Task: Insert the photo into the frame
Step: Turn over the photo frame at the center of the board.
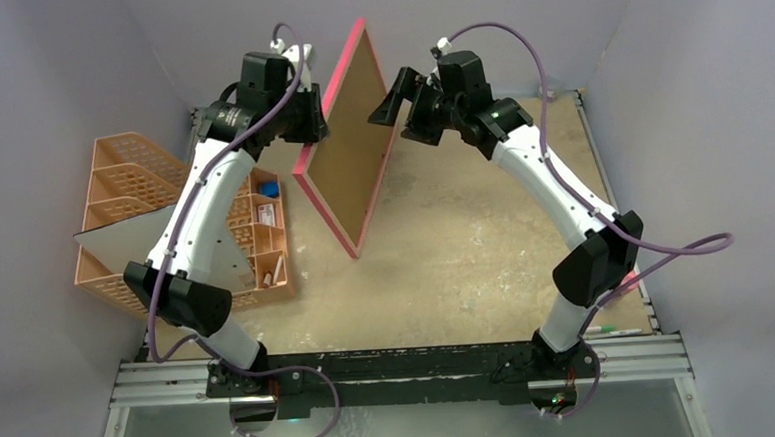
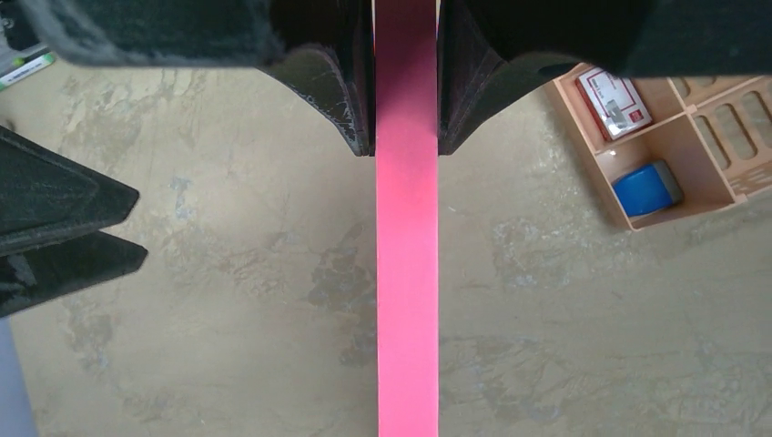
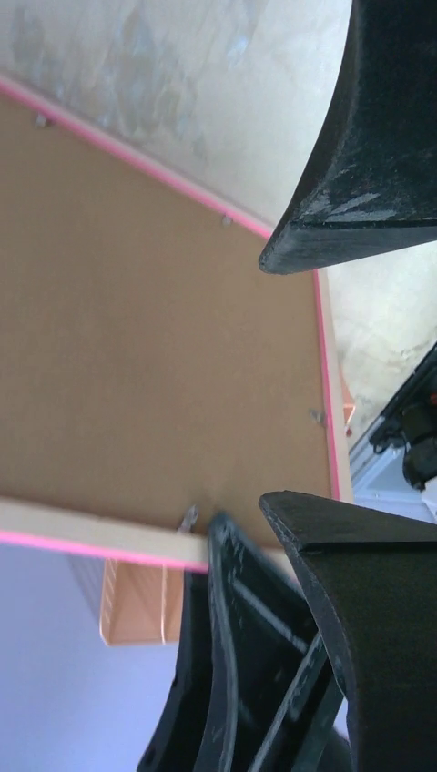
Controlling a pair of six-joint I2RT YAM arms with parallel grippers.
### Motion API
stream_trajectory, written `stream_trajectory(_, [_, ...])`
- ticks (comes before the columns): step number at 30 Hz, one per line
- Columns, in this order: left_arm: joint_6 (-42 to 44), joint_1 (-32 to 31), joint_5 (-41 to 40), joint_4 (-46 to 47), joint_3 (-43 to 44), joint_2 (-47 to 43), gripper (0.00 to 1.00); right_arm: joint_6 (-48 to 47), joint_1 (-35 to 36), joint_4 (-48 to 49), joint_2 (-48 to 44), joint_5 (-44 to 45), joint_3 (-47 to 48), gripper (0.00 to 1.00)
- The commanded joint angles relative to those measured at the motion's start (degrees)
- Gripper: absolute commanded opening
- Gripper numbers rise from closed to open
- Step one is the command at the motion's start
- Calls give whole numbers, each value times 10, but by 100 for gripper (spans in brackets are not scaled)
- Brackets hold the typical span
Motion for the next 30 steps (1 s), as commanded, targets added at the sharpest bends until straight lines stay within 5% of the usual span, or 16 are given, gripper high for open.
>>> stream_trajectory(1, [57,-40,-76,-30,82,16,0,44,-3,73,27,-77,42,92])
stream_trajectory(11, [67,-82,-95,-51,118,46,1,71,-3,41,112,-11,161,99])
stream_trajectory(21, [64,-95,-60,-32,94,39,15,77,-3,23,158,1,221,99])
stream_trajectory(30, [71,-95,73,25,58,4,54,63,-5,-17,167,15,234,97])
